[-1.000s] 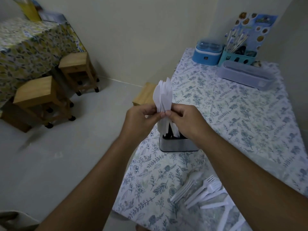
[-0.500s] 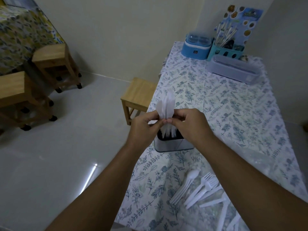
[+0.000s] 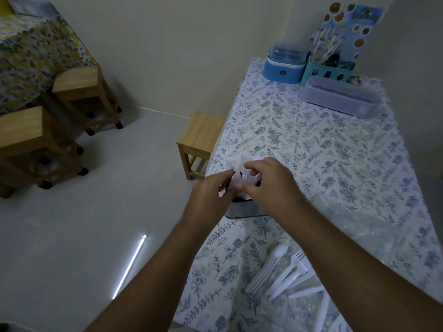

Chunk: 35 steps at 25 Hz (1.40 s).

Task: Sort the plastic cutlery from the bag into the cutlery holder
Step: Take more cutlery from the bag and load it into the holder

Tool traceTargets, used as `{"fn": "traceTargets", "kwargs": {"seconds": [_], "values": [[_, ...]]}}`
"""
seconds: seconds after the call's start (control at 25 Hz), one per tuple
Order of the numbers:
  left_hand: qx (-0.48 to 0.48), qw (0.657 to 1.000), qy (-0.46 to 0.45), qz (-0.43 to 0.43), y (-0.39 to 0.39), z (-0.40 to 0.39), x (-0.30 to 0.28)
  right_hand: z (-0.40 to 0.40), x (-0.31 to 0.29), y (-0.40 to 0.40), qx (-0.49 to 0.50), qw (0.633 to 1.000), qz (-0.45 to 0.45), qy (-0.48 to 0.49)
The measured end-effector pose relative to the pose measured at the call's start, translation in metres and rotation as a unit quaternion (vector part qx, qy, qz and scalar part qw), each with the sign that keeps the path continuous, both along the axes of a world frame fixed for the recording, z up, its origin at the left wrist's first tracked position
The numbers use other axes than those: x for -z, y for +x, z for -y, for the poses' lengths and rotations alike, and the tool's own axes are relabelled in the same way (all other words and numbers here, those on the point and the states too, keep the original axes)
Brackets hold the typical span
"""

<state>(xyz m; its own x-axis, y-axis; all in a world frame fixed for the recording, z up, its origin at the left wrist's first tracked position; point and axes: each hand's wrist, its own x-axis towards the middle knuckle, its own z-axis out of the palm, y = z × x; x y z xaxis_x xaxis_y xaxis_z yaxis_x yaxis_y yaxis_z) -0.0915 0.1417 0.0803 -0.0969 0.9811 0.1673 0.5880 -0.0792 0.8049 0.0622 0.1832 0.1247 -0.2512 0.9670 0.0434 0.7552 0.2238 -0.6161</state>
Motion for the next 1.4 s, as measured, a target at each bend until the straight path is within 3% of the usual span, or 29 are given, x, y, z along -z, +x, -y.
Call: {"fn": "traceTargets", "kwargs": {"seconds": [0.12,0.28,0.4,0.52,0.6,0.68,0.96,1.04,1.12,1.2,1.28,1.4], "values": [[-0.067,0.995,0.024,-0.063,0.004,0.010,-0.003,0.007,0.001,0.009,0.009,0.999,-0.040,0.017],[-0.114,0.980,0.140,-0.083,0.016,0.033,-0.008,0.029,0.005,0.035,0.026,0.996,-0.080,0.011],[-0.115,0.978,0.156,-0.079,0.043,0.056,0.005,0.051,0.023,0.065,0.037,0.995,-0.087,-0.029],[-0.043,0.996,-0.021,-0.069,0.075,0.077,0.036,0.073,0.050,0.096,0.043,0.995,-0.068,-0.061],[0.013,0.982,-0.160,-0.098,0.095,0.090,0.063,0.087,0.068,0.117,0.048,0.994,-0.054,-0.082],[0.031,0.960,-0.240,-0.137,0.114,0.100,0.085,0.101,0.085,0.137,0.054,0.992,-0.040,-0.103],[0.050,0.936,-0.243,-0.251,0.125,0.098,0.099,0.136,0.117,0.183,0.078,0.978,-0.031,-0.193],[0.028,0.957,-0.241,-0.160,0.125,0.096,0.094,0.139,0.120,0.188,0.093,0.972,-0.039,-0.210],[0.014,0.964,-0.267,-0.006,0.135,0.099,0.083,0.139,0.121,0.191,0.116,0.958,-0.093,-0.244],[0.041,0.941,-0.310,0.132,0.150,0.104,0.071,0.140,0.117,0.187,0.147,0.914,-0.207,-0.318],[0.067,0.919,-0.326,0.213,0.164,0.110,0.063,0.142,0.112,0.182,0.168,0.870,-0.286,-0.365],[0.058,0.894,-0.341,0.285,0.173,0.116,0.062,0.146,0.113,0.182,0.186,0.850,-0.330,-0.367]]}}
